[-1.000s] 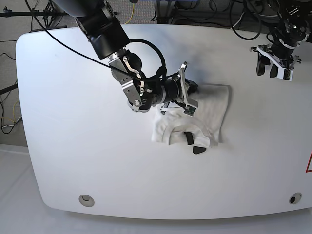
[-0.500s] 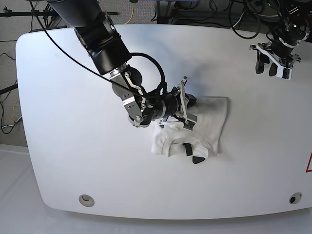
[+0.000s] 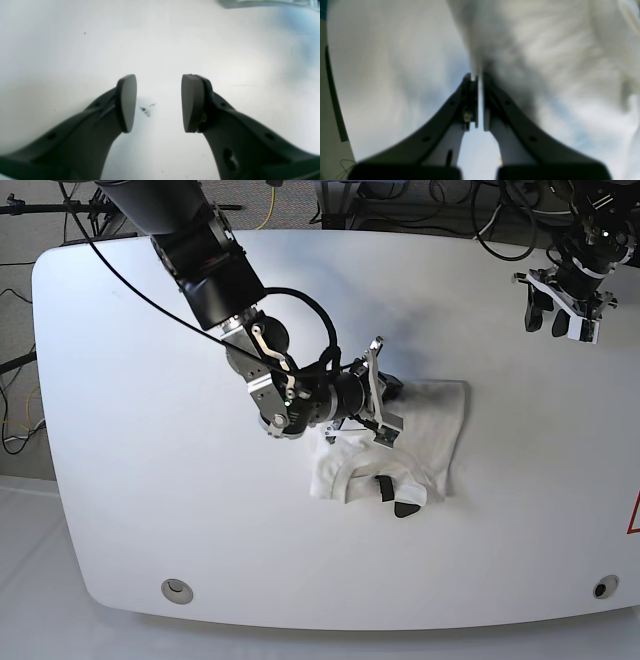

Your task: Fold the T-shirt properly

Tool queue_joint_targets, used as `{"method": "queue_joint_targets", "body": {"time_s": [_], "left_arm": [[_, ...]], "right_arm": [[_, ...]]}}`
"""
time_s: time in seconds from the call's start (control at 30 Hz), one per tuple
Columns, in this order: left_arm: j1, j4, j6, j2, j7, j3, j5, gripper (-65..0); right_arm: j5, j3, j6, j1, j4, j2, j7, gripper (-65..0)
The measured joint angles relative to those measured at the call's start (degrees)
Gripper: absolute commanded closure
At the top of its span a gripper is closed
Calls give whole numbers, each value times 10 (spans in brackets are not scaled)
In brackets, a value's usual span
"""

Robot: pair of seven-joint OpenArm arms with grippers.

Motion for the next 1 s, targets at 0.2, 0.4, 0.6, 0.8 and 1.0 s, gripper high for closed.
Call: {"method": "queue_joint_targets", "body": {"time_s": [0.2, 0.4, 0.6, 0.8, 1.0], "left_arm": [[3, 0, 0, 0, -1, 0, 0, -266], [16, 2, 0, 0, -1, 0, -2, -266], [14, 2, 0, 0, -2, 0, -1, -266], [13, 2, 0, 0, -2, 4, 0, -266], [10, 1, 0, -2, -2, 29, 0, -266]], "right_arm": [[0, 64, -2, -68, 127, 22, -9, 0], [1, 150, -52, -83, 233, 38, -51, 0], [3, 229, -82, -103, 286, 68, -75, 0], [-2, 294, -122, -163, 324, 123, -82, 0], [5, 357, -144, -229, 339, 154, -80, 0]]}}
